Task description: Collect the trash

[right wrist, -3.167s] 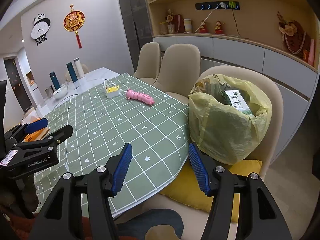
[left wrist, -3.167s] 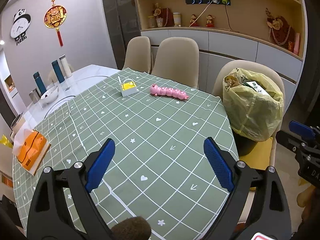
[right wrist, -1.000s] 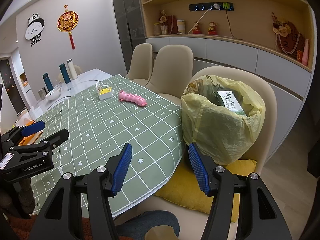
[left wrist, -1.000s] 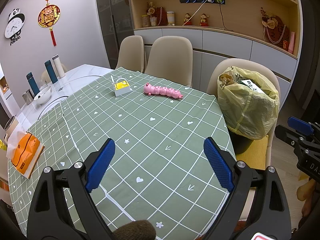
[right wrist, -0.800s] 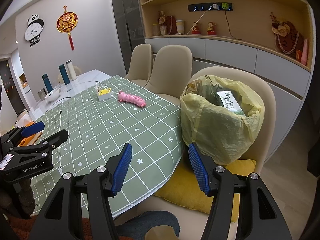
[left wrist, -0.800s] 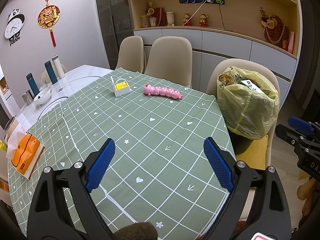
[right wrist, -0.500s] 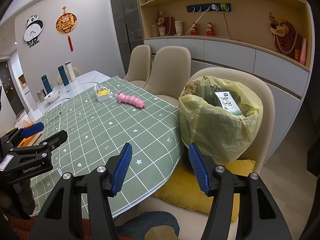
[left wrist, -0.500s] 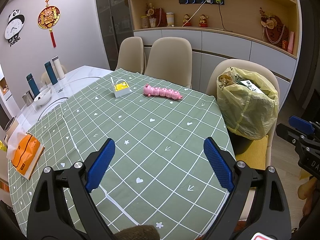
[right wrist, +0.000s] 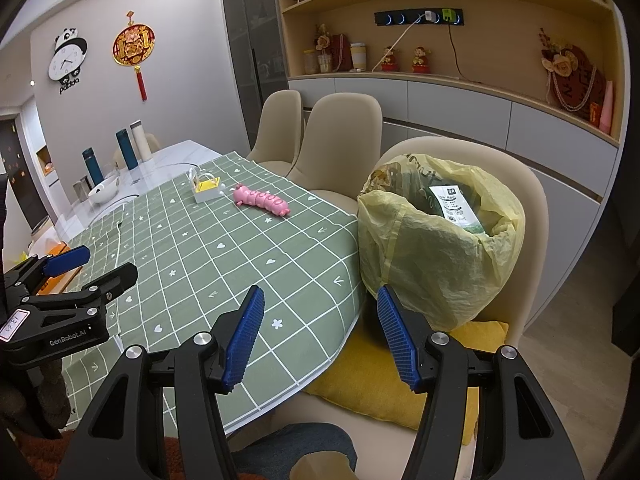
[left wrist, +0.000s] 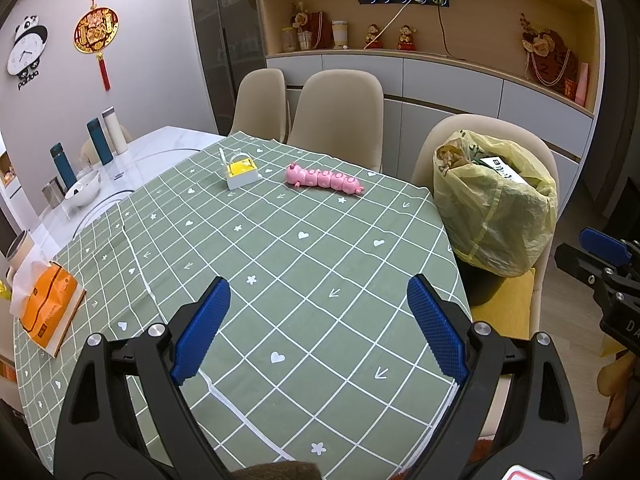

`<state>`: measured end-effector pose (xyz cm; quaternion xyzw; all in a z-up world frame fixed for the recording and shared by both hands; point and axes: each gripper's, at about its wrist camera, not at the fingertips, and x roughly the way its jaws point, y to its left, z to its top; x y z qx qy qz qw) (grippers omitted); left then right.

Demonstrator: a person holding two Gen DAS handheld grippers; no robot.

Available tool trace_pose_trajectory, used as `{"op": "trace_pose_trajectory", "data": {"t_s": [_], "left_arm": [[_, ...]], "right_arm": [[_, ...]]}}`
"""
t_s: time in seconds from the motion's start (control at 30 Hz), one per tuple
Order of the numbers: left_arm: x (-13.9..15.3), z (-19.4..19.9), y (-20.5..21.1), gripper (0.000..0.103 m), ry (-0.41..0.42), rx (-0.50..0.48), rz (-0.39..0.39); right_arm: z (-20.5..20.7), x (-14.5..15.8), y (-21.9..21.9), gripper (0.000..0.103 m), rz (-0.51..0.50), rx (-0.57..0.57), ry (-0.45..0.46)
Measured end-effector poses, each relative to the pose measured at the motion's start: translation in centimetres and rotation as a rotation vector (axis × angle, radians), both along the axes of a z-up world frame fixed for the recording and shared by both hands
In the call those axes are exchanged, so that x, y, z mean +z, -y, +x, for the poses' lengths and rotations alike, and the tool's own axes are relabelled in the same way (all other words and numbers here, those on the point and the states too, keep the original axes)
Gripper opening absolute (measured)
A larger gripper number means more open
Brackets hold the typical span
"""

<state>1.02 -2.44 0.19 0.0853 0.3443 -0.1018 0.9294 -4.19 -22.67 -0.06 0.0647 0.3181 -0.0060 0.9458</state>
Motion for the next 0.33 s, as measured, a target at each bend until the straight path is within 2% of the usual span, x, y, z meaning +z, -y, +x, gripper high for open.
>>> {"op": "trace_pose_trajectory", "data": {"t_s": [0.07,0.17,0.2,0.23,0.33], "left_arm": [[-0.2,0.4,-0.4,0.086,-0.016,0.011,-0.008],[-0.7,2.2,-3.1,0.085,-0.050,0.096,-0.007],[-1.1,3.0,-5.0,0.085,-0.061,0.163,-0.005],[-1.7,3.7,-7.3,0.085,-0.076,0.246,-0.002],[-5.8,4.8,-18.4,0.085,-0.195,0.623,0.016]], "right_arm": [[0.2,0.0,-0.2,0.056,-0.005,0.010,-0.006],[1.5,0.3,-1.0,0.056,-0.018,0.067,-0.001],[2.3,0.4,-1.5,0.056,-0.029,0.107,0.004],[3.7,0.2,-2.6,0.056,-0.033,0.195,0.004],[7.4,-1.2,-7.1,0.056,-0.032,0.502,-0.064]]}}
